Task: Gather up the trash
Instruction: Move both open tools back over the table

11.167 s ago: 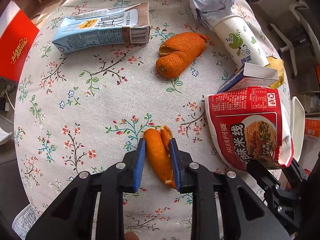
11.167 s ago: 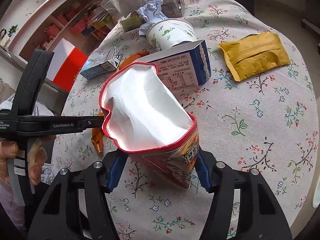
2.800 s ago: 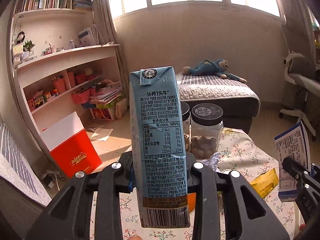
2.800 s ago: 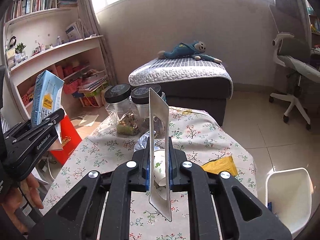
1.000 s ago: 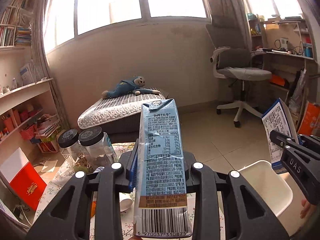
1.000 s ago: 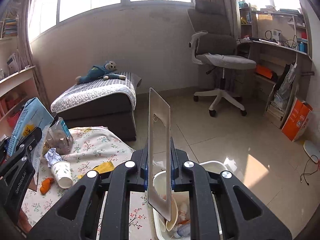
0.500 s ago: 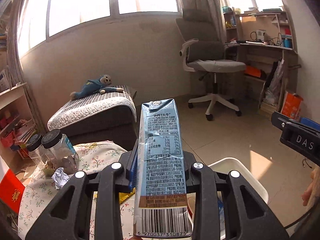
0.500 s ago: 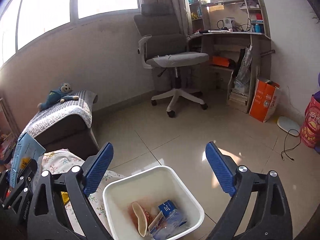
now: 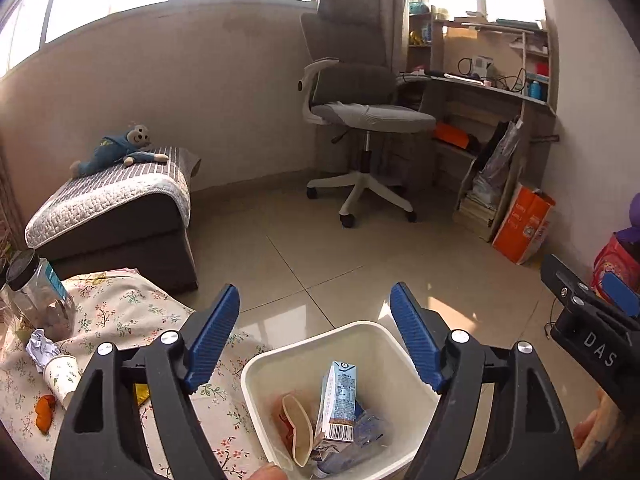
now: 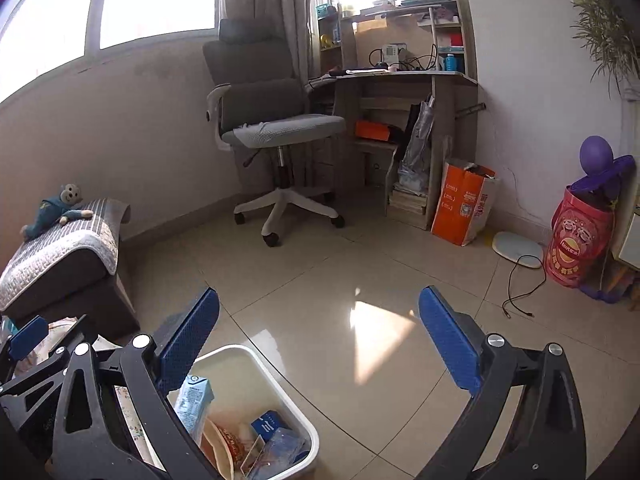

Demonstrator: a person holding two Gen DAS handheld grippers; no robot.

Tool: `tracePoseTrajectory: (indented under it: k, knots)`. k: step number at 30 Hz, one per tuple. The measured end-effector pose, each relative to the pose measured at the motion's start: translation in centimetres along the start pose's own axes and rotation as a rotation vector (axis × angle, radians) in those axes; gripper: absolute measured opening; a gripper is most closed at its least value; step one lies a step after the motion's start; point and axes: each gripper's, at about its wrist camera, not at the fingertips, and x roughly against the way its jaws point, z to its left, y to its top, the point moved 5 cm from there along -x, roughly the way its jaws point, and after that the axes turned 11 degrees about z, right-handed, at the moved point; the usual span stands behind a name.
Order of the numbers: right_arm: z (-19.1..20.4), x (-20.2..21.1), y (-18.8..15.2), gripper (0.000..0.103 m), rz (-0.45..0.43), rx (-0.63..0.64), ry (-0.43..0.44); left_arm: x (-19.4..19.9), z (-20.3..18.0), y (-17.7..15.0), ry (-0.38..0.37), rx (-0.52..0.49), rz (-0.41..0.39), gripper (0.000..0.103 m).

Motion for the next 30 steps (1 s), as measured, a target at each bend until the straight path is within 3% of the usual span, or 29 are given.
tracePoseTrajectory:
  k: [5, 12, 18, 30]
  knots:
    - [1.2, 0.7, -0.6, 0.096, -0.010, 0.015, 0.005, 1.9, 1.0, -0.4, 0.155, -0.026, -0.090, 0.086]
    - [3.8, 2.7, -1.0, 0.096, -0.065, 0.027, 0.058, 4.5, 4.6, -1.1, 0.272, -0.001, -0.158, 0.088]
    - [6.9, 4.5, -1.6, 0.096, -0.118, 0.089, 0.090, 6.0, 8.8, -1.7, 0.303, 0.093, -0.163, 0.090]
    - [13.0, 5.1, -2.9, 0.096, -0.056, 0.165, 0.167, 7.9, 14.2, -3.2, 0.371, 0.162, -0.142, 0.091]
